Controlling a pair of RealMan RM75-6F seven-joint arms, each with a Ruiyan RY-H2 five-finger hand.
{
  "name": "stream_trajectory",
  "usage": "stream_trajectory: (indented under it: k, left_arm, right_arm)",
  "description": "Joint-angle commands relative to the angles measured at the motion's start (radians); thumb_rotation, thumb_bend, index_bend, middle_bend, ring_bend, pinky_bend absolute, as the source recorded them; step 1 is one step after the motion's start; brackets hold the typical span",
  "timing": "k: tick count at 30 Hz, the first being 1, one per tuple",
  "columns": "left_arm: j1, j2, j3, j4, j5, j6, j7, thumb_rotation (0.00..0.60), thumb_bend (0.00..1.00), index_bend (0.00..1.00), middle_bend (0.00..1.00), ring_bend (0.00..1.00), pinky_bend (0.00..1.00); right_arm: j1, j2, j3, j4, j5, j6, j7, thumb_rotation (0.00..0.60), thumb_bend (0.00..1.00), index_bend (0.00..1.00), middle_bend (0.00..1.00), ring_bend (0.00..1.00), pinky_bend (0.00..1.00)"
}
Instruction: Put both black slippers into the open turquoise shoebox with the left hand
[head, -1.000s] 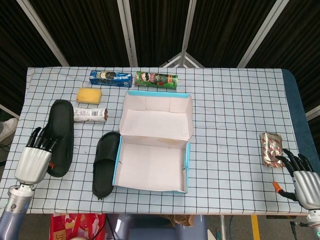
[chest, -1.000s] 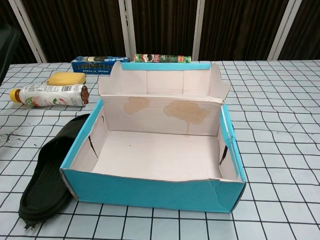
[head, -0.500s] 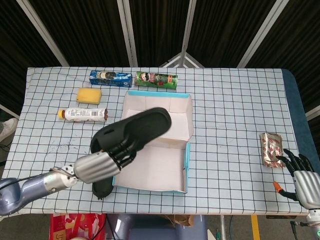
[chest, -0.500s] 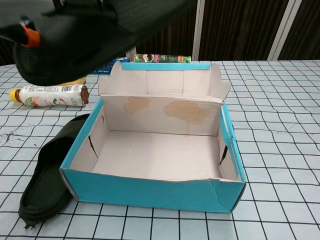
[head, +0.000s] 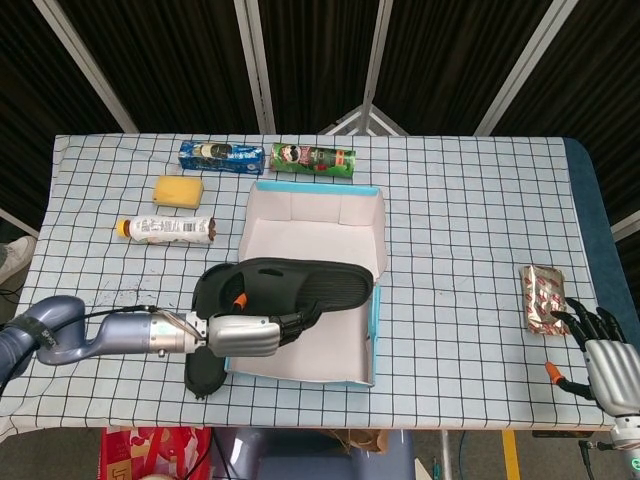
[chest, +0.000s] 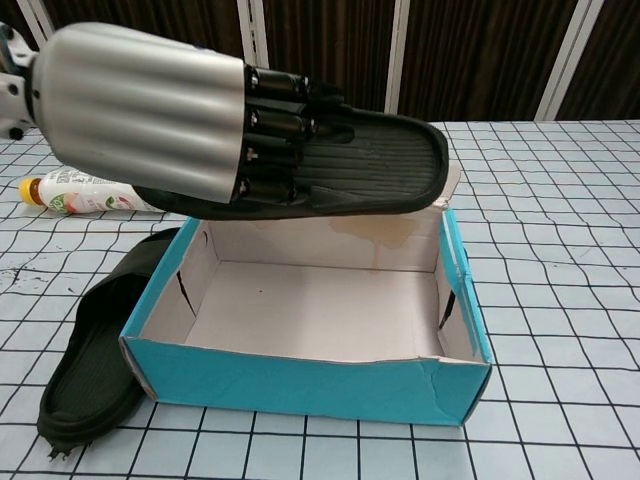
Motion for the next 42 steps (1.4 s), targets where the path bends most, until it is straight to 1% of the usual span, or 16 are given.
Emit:
stream_trajectory:
  k: [1,7,18,27,32,42]
  left_arm:
    - [-0.035,-0.072,0.028,0.091,0.011,0.047,-0.042,0.600,0.37,0.50,0.51,0.12,0.17]
    - [-0.061,-0.186,0.062,0.245,0.010,0.125,-0.068,0.600,0.37,0.50,0.51,0.12,0.17]
    - [-0.068,-0.325,0.140,0.418,-0.017,0.194,-0.096,0.600,0.37,0.50,0.51,0.12,0.17]
    - [-0.079,-0.374,0.180,0.500,-0.054,0.209,-0.108,0.600,0.37,0.50,0.52,0.12,0.17]
    - [-0.079,-0.403,0.213,0.537,-0.071,0.217,-0.134,0.600,0.37,0.50,0.52,0.12,0.17]
    - [-0.044,-0.467,0.288,0.630,-0.117,0.253,-0.233,0.600,0.38,0.50,0.52,0.12,0.17]
  right_arm:
    - [0.001,-0.001,0.001,0.001,0.003,-0.002,-0.001,0.600,0.31,0.21,0.10,0.16,0.06]
    - [0.006,-0.004,0.005,0.006,0.018,-0.017,-0.005,0.600,0.31,0.21,0.10,0.16,0.06]
    - [0.010,-0.006,0.005,0.006,0.020,-0.025,-0.006,0.600,0.31,0.21,0.10,0.16,0.06]
    - [0.012,-0.006,0.005,0.007,0.024,-0.031,-0.005,0.600,0.31,0.21,0.10,0.16,0.06]
    - [0.010,-0.005,0.006,0.007,0.025,-0.027,-0.003,0.600,0.31,0.21,0.10,0.16,0.06]
    - [0.010,-0.005,0.006,0.009,0.025,-0.026,-0.002,0.600,0.31,0.21,0.10,0.16,0.06]
